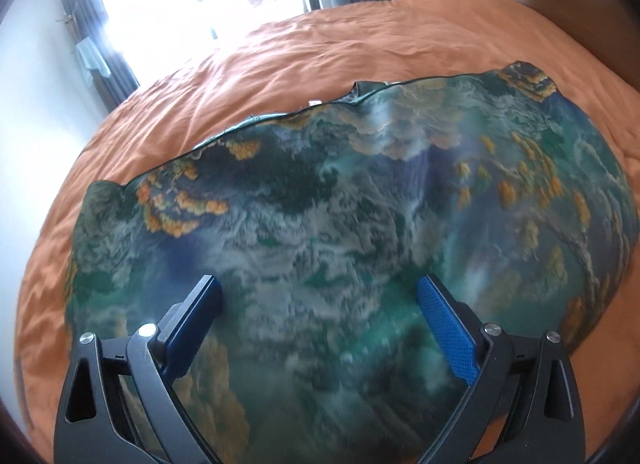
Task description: Fold large clothes
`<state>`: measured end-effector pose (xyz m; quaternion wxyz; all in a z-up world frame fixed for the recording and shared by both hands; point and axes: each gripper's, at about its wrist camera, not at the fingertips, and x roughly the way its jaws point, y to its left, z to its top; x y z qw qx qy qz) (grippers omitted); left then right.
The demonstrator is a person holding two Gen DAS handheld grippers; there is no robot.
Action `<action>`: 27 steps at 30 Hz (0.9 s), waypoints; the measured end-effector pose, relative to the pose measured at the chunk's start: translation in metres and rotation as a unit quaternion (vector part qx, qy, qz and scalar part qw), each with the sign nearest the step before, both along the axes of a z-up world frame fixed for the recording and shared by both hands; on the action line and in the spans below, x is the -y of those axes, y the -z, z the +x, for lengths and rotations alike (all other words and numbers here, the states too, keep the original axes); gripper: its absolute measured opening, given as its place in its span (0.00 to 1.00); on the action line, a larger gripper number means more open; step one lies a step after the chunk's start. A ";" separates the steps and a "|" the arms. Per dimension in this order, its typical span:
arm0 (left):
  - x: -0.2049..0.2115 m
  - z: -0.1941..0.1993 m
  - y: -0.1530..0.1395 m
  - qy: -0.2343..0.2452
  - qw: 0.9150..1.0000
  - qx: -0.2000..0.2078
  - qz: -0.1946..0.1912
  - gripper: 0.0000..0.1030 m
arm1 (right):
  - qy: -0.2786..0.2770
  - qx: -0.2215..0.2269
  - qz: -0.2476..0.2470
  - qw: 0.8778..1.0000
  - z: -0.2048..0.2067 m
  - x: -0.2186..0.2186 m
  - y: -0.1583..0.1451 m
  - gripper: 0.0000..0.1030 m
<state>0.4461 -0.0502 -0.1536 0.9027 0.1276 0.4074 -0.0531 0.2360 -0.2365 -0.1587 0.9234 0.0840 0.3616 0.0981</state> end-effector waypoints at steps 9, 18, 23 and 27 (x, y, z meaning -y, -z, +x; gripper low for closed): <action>0.010 -0.058 0.010 0.028 1.000 -0.007 0.002 0.95 | 0.052 -0.003 0.019 0.998 0.009 0.028 -0.005 0.75; 0.003 -0.091 -0.004 0.041 0.997 -0.031 -0.053 0.95 | 0.179 -0.068 0.180 0.965 0.089 0.131 0.013 0.82; 0.001 -0.097 -0.018 0.036 0.997 -0.028 -0.066 0.95 | 0.212 -0.106 0.267 0.934 0.143 0.146 0.051 0.83; 0.001 -0.101 -0.038 0.049 0.997 -0.015 -0.059 0.95 | 0.222 -0.095 0.281 0.929 0.150 0.143 0.057 0.49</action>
